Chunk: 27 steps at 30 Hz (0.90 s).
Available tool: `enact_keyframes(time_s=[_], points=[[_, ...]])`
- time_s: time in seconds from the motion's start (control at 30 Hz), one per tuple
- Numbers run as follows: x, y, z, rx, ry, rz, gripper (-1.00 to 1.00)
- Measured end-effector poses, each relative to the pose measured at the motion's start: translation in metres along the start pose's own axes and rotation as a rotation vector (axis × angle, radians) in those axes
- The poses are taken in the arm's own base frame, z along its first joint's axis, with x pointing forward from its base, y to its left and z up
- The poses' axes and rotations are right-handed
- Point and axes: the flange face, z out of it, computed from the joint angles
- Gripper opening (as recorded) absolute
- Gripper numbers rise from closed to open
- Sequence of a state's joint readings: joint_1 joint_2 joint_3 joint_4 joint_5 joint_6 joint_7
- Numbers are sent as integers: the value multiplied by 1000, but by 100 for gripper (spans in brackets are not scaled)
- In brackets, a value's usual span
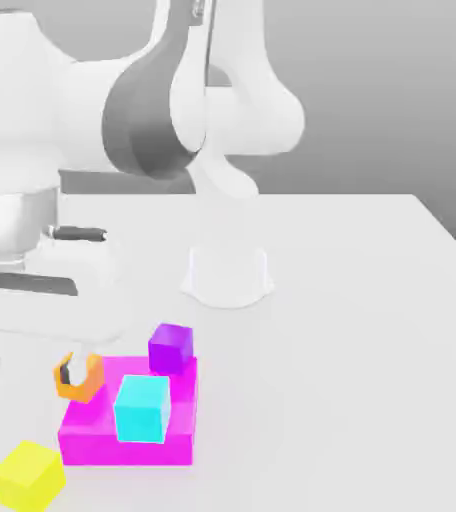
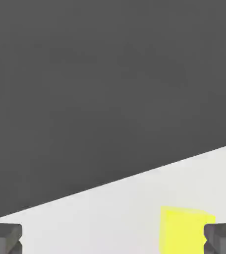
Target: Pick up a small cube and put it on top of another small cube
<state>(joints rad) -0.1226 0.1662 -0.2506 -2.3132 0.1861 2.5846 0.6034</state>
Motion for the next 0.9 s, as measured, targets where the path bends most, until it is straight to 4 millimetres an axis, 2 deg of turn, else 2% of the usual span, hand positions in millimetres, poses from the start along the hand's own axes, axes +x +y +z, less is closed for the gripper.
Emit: enact_keyframes(time_s=[0.13, 0.27, 0.3, 0.47, 0.5, 0.57, 0.7, 0.9], points=[[13, 39, 65, -97, -34, 48, 0], [15, 54, 123, -122, -41, 58, 0], [14, 56, 137, -123, -42, 59, -100], [13, 56, 137, -123, -43, 59, -100], [13, 58, 144, -123, -43, 60, -100], [14, 56, 131, -123, -42, 59, -100], [14, 53, 82, -121, -47, 76, -100], [-11, 76, 30, -101, -71, 248, -100]])
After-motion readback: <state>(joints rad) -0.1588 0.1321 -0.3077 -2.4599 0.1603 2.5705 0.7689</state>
